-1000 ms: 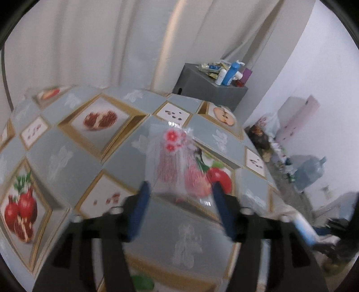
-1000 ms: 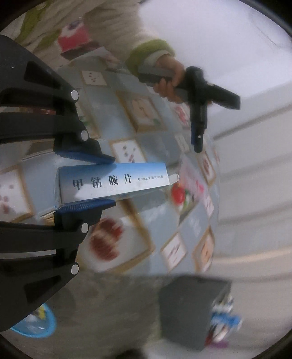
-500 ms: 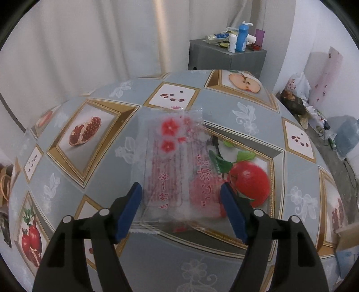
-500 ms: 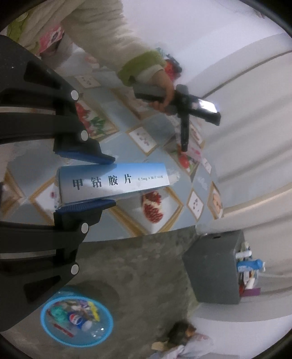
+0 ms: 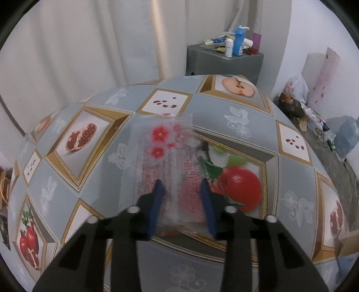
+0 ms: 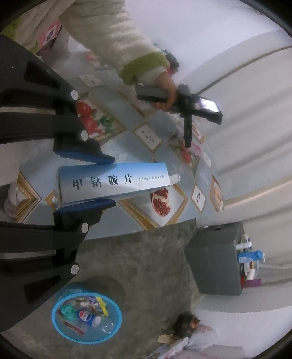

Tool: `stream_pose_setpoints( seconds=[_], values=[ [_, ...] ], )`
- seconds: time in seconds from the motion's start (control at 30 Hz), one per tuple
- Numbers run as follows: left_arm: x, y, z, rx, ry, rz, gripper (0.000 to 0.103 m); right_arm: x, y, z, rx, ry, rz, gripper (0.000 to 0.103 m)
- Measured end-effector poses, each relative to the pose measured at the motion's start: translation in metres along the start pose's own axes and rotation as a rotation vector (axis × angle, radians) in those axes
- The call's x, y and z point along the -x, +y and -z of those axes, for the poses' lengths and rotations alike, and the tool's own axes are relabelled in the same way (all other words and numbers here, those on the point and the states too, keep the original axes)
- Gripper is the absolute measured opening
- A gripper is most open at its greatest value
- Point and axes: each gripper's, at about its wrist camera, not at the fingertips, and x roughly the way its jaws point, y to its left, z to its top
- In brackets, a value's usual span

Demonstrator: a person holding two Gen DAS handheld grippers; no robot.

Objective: Collect trash
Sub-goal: 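Lift the clear bag with the left tool while the right tool lifts the medicine box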

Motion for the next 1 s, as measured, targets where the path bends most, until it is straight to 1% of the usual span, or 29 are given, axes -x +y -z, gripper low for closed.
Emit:
stream_pose_setpoints(
  seconds=[0.03, 0.07, 0.13, 0.23, 0.3, 0.37, 0.5, 0.57, 0.73, 0.83, 1.0],
  values=[
    [0.001, -0.001, 0.001, -0.007, -0.002, -0.001, 0.022, 0.001, -0.001, 0.001, -0.003, -0.002, 0.001, 0.03],
    [0.001, -0.003, 0.001, -0.018, -0.004, -0.01, 0.02, 0.002, -0.001, 0.001, -0.005, -0.005, 0.003, 0.03],
    [0.001, -0.008, 0.003, -0.056, -0.006, -0.029, 0.008, 0.003, -0.002, 0.002, -0.005, -0.009, 0.007, 0.03],
    [0.003, -0.013, 0.007, -0.103, -0.009, -0.057, 0.0, 0.003, -0.001, 0.003, -0.001, -0.016, 0.013, 0.03],
    [0.006, -0.016, 0.011, -0.132, -0.015, -0.077, 0.0, 0.003, -0.001, 0.003, 0.003, -0.019, 0.017, 0.03],
    [0.008, -0.014, 0.015, -0.135, -0.013, -0.075, 0.0, 0.002, -0.001, 0.003, 0.004, -0.023, 0.018, 0.03],
    [0.021, -0.007, 0.03, -0.11, 0.016, -0.039, 0.0, 0.003, -0.002, 0.004, 0.006, -0.03, 0.017, 0.03],
    [0.033, -0.004, 0.045, -0.103, 0.035, -0.013, 0.0, 0.005, -0.003, 0.006, 0.003, -0.036, 0.013, 0.03],
    [0.071, 0.004, 0.095, -0.051, 0.084, 0.083, 0.0, 0.008, -0.005, 0.008, -0.006, -0.048, -0.006, 0.03],
    [0.101, 0.005, 0.136, 0.002, 0.117, 0.142, 0.0, 0.009, -0.005, 0.009, -0.013, -0.051, -0.017, 0.03],
    [0.141, -0.003, 0.196, 0.082, 0.15, 0.195, 0.0, 0.012, 0.004, 0.011, -0.001, -0.06, -0.04, 0.03]
  ],
)
